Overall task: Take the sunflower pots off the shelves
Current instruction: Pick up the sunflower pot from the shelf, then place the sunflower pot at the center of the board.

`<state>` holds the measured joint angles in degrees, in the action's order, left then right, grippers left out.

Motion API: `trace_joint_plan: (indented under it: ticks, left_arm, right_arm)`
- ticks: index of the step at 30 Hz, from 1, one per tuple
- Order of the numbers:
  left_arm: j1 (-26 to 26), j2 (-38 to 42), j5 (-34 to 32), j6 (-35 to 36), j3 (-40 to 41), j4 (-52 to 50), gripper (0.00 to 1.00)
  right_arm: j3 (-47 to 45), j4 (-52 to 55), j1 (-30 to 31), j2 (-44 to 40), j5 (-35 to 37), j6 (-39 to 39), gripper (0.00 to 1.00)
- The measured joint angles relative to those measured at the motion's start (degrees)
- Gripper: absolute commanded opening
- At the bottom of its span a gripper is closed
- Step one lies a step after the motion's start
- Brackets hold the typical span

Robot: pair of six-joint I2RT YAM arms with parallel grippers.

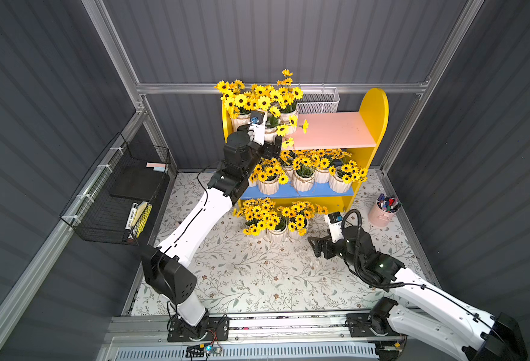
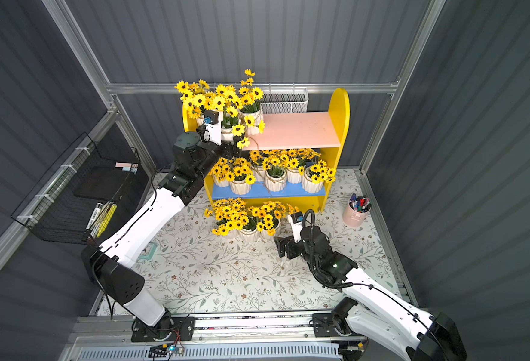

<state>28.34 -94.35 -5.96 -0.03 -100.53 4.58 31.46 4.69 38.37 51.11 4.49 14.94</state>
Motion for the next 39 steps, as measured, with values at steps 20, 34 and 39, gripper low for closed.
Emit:
trace_joint_plan:
  ticks: [20,34,39]
  left_arm:
    - [1.6,11.08,5.42,0.0,9.09,-1.7,0.0]
    - [10.05,19.98,9.01,-0.68,22.12,-1.03,0.0]
    - [12.22,22.45,9.84,-2.12,29.83,3.06,0.0]
  right_arm:
    - [1.03,0.17,-0.31,1.25,1.4,0.07,0.94]
    - [9.2,9.16,-10.27,-1.2,0.83,2.12,0.93]
    - [10.69,12.35,-18.71,-1.77,0.13,3.61,0.93]
